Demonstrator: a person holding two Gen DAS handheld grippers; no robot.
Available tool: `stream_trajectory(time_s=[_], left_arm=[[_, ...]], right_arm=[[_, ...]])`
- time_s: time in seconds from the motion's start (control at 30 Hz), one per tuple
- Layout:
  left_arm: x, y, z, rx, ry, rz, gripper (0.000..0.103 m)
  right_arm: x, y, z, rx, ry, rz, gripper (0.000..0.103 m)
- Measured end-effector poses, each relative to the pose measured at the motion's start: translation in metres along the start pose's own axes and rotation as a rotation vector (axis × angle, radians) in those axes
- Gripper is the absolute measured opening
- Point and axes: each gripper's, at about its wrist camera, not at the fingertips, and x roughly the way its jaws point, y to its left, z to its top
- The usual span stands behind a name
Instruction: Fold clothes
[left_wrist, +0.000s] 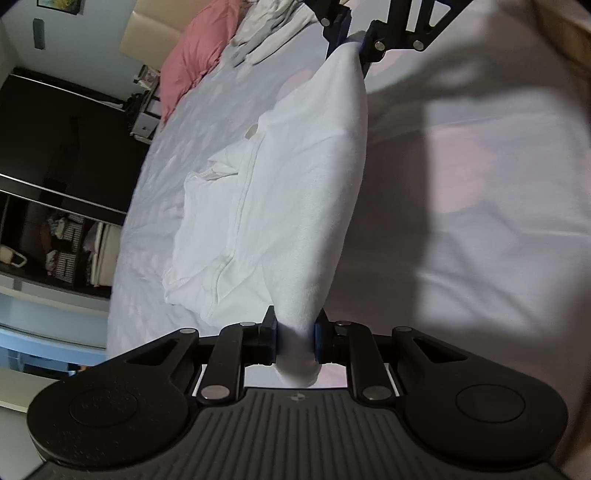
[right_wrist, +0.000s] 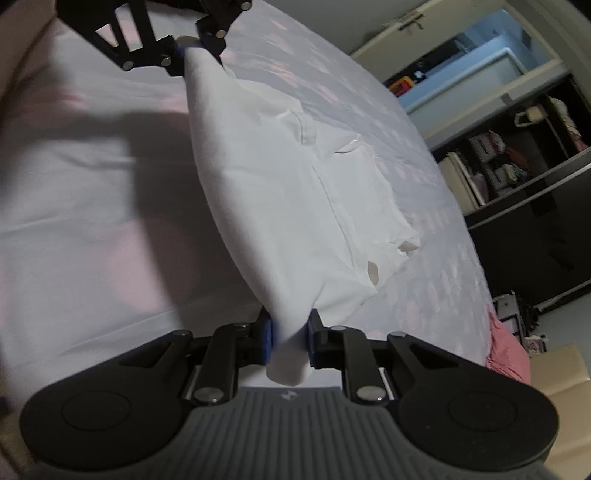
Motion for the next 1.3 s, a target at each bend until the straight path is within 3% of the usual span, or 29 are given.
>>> stream_trajectory(time_s=[0.33, 0.6, 0.8, 0.97, 1.1, 1.2, 1.3], left_arm=[[-0.05, -0.049, -0.009, 0.084, 0.004, -0.075, 0.015], [-0.033, -0.074, -0.011, 0.11, 0.024, -0.108, 0.016], [-0.033, -0.086, -0.017, 0.139, 0.04, -0.141, 0.026], [-0.048, -0.076, -0.017, 0.064, 0.028, -0.211, 0.027], [-0.068, -0.053, -0.013, -0.027, -0.012, -0.294, 0.027], [-0.076, -0.032, -0.01, -0.145, -0.05, -0.349, 0.028], [-0.069, -0.015, -0.008, -0.272, -0.061, -0.354, 0.029]], right_arm=[[-0.056, 0.043, -0.009, -0.075, -0.006, 0.102, 0.02], [-0.053, 0.067, -0.017, -0.112, 0.025, 0.143, 0.021], [-0.054, 0.067, -0.02, -0.095, 0.049, 0.198, 0.034], [-0.057, 0.064, -0.021, -0.072, 0.063, 0.249, 0.037], [-0.077, 0.053, -0.02, -0.006, 0.02, 0.308, 0.042], [-0.086, 0.044, -0.018, 0.053, -0.029, 0.337, 0.04], [-0.081, 0.036, -0.015, 0.118, -0.05, 0.349, 0.04]])
